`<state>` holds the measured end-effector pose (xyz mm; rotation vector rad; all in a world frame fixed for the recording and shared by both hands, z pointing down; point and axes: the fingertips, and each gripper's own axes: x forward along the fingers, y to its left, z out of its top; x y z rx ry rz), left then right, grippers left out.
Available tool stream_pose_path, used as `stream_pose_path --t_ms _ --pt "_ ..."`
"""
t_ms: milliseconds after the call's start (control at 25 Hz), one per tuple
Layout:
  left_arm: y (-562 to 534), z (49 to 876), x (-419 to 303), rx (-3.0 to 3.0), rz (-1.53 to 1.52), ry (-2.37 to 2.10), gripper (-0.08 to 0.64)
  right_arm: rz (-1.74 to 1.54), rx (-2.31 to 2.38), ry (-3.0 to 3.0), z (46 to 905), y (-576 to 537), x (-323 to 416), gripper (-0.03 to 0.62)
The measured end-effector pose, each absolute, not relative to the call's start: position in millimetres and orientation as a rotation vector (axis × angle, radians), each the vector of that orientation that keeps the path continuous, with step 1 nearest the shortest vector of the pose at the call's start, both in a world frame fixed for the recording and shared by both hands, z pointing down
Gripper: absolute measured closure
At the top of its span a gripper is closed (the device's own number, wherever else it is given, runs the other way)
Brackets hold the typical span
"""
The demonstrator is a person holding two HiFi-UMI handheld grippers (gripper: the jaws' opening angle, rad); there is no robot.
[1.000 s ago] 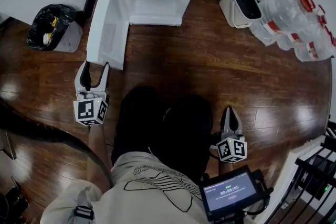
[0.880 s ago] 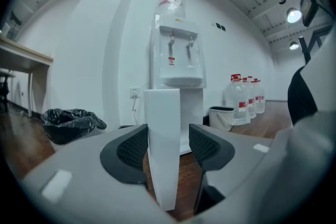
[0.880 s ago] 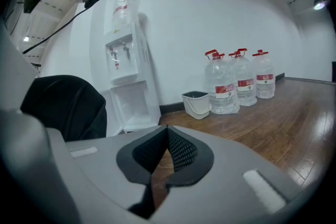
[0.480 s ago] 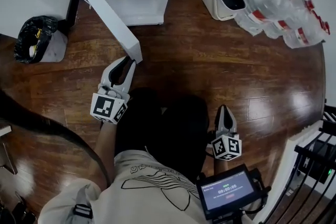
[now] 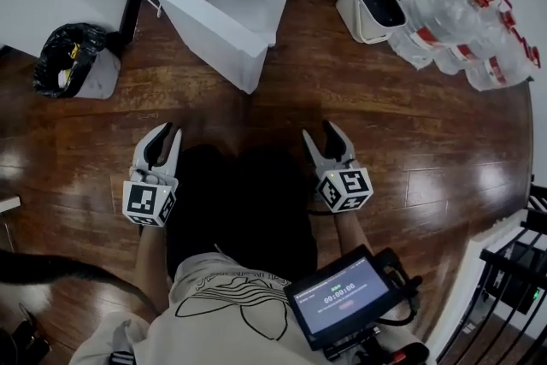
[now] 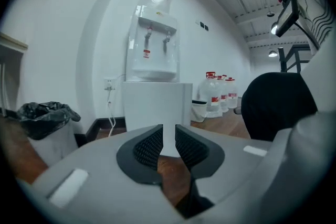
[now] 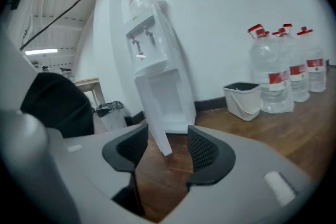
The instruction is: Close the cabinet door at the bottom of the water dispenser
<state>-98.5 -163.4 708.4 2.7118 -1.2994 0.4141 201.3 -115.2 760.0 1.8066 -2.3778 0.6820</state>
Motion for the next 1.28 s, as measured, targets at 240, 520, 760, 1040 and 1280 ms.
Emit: stream_pose_path --t_ms 240,520,760,1040,1280 --pt "-132.7 715.1 -155.3 2.611 0.520 -1.443 0.483 0.471 1.602 -2.603 705.4 -222.5 114.4 0.339" --pt "-129.4 696.1 -172.9 2.613 0.422 -1.511 0.492 0.288 1.684 -2.467 693.7 -239.4 90.8 0.468" --pt "-132.8 699.1 -167.8 2.633 0.410 -1.464 0.492 0.455 1.711 -2.465 692.6 -256.8 104.7 0.417" --pt "-135.8 698.9 -172.2 2.601 0.372 -1.491 0.492 0.398 1.623 -2.318 705.4 -268.2 96.4 0.460" --pt "-134.6 705.6 -180.0 2.570 0.342 -1.554 0.492 0.402 1.784 -2.218 705.7 -305.1 127.6 0.445"
